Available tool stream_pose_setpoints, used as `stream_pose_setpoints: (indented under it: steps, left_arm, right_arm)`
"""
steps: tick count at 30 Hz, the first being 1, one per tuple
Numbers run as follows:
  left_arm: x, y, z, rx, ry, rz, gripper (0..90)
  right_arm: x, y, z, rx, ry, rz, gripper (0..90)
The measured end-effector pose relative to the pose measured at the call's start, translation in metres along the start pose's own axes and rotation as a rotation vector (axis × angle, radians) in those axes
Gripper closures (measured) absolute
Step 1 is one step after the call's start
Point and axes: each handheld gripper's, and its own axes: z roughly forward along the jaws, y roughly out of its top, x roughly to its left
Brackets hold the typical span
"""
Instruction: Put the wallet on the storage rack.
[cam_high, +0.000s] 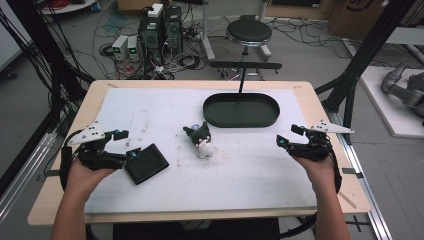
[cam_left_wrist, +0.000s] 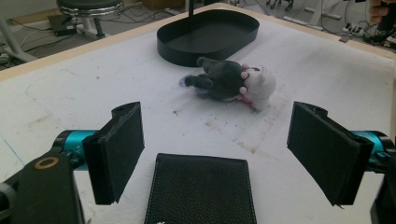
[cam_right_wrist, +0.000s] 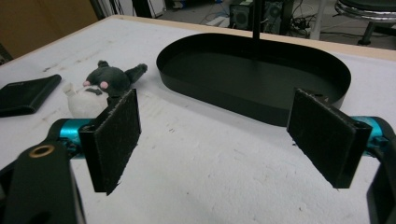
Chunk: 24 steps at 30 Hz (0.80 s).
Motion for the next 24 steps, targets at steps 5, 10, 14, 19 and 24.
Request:
stream_pose_setpoints:
  steps: [5, 10, 14, 19, 24]
  left_arm:
    - [0.0, -0.001, 0.0, 0.001, 0.007, -0.006, 18.7]
    - [0.0, 0.003, -0.002, -0.003, 0.003, 0.009, 18.8]
    - [0.003, 0.001, -0.007, -0.007, 0.007, 0.001, 18.8]
    - [0.008, -0.003, -0.016, -0.014, 0.016, -0.012, 18.8]
    - [0.012, -0.009, -0.021, -0.012, 0.034, -0.034, 18.7]
  right_arm:
    - [0.001, -0.003, 0.002, 0.002, 0.004, 0.004, 18.0]
    - [0.003, -0.006, 0.0, -0.02, 0.004, 0.051, 17.9]
    - [0.01, -0.002, 0.007, -0.013, 0.037, 0.041, 18.0]
    - [0.021, 0.007, 0.021, 0.007, 0.076, 0.009, 17.9]
    - [0.046, 0.028, 0.052, 0.052, 0.173, -0.013, 18.0]
